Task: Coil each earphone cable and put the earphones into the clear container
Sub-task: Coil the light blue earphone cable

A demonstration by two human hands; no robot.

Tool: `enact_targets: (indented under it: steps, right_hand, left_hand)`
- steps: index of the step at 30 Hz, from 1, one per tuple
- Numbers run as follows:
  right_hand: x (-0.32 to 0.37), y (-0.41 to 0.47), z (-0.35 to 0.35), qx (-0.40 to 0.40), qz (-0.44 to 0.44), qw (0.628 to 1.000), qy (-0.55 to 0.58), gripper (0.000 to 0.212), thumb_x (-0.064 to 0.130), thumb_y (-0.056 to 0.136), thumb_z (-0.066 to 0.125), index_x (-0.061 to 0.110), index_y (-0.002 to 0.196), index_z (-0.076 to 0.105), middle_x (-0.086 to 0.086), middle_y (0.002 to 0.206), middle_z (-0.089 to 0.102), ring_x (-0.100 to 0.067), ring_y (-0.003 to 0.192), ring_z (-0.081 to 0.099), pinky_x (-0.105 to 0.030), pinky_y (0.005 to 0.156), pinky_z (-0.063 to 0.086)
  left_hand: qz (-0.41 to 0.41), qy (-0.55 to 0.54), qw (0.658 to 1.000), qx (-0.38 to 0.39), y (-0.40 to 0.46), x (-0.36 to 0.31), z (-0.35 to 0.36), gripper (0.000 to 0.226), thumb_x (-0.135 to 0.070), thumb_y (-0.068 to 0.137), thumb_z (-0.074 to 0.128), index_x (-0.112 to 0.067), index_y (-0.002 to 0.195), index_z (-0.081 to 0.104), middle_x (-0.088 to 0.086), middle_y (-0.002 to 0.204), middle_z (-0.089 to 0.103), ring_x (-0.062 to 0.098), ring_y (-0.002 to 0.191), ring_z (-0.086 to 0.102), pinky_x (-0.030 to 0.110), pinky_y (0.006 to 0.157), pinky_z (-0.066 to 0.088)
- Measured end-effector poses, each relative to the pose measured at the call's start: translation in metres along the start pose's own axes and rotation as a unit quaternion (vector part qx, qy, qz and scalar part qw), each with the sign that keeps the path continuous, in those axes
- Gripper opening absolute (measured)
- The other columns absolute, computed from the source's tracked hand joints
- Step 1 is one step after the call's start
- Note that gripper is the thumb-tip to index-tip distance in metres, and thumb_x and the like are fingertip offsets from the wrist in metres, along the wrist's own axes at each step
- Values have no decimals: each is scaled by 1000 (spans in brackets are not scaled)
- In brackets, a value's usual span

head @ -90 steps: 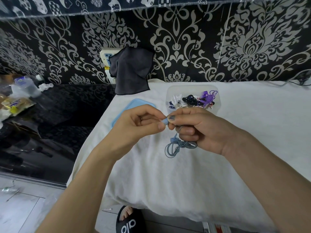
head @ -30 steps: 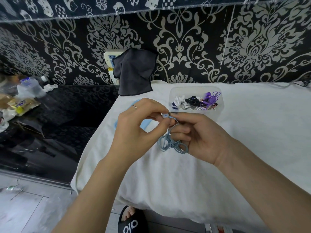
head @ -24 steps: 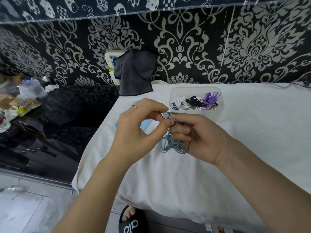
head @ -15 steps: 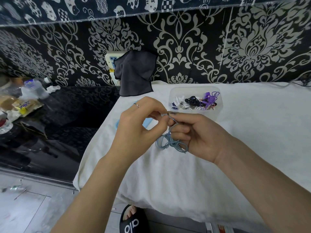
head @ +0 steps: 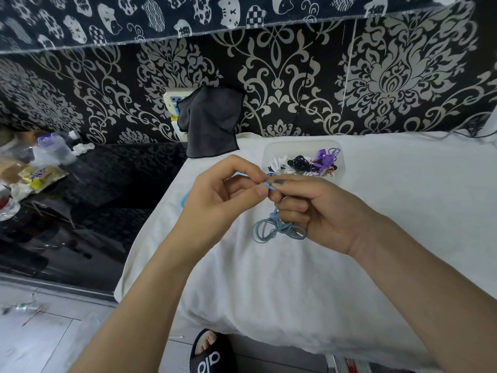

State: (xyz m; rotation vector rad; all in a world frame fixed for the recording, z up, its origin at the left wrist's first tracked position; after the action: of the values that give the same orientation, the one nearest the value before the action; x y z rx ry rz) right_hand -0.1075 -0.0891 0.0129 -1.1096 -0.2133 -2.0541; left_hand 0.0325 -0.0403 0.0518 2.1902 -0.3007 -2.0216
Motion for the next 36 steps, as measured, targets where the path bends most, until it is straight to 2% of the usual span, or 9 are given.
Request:
enact_targets:
  steps: [6,9,12,16,19,21,29,33,36]
  right_hand:
    - [-2,0,-2,-28,-1,999,30,9,5,93,54,4,91,63,-1,73,57,-4,42,32,-14,44,22]
    - [-2,-2,-1,-22,8,999,43,11,10,84,61,5,93,64,2,70,55,-4,41,31,-14,44,20]
    - [-3,-1,-3,-22,18,999,45,15,11,86,61,7,100,62,4,67,55,-4,41,31,-13,43,21]
    - [-3,0,-5,-20,19,999,42,10,9,95,55,6,101,63,1,72,56,-4,42,31,-13,43,23]
    - [-3,0,-5,-27,16,999,41,14,7,95,54,6,90,67,0,73,56,-4,43,31,-14,44,21]
    - [-3,1,-5,-32,15,999,34,12,6,97,51,5,96,64,0,73,56,-4,42,31,-14,42,22]
    - [-3,2,-6,-31,7,999,35,11,5,98,50,5,101,61,-1,73,56,-4,41,31,-13,43,21]
    - [-2,0,-6,-29,7,999,33,12,6,97,51,4,102,62,0,73,56,-4,42,31,-13,44,21]
    - [-6,1,-8,-41,10,999,33,16,4,98,50,1,108,61,-1,74,58,-4,42,32,-13,42,24]
  left_hand:
    - [13,17,1000,-14,3,1,4,8,10,93,60,4,94,55,18,86,71,27,84,69,36,85,54]
    - [30,54,998,-20,2,1,5,13,2,91,68,6,99,59,21,92,71,35,88,71,45,88,56]
    - [35,69,997,-27,2,1,6,17,-3,87,71,2,101,61,22,94,70,40,90,70,44,87,56]
    - [35,73,997,-17,2,1,5,15,2,92,66,4,104,58,21,96,69,31,88,71,37,85,53]
    - [36,72,996,-23,2,1,6,10,0,95,61,5,103,58,9,90,72,25,87,70,37,84,55]
    - [34,71,996,-33,3,3,6,9,-1,96,59,6,101,58,2,86,72,22,85,70,38,85,56]
    - [13,44,998,-31,6,5,7,1,6,97,57,5,96,58,13,83,69,25,83,66,37,84,54]
    - [-5,37,998,-40,8,4,8,7,9,96,55,5,92,59,9,78,69,18,78,64,28,81,52]
    - [-21,50,997,-53,8,7,7,5,8,91,60,4,87,60,8,78,69,17,75,64,32,80,53]
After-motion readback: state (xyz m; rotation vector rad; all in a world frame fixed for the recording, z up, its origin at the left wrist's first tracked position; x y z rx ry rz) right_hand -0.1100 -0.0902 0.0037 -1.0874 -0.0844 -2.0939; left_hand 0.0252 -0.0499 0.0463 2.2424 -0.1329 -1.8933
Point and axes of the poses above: each hand's wrist, its own y-axis towards the middle knuckle, its own z-axis out of the palm, x = y × z, the point moved 4 cm from there along y, towards the middle knuckle
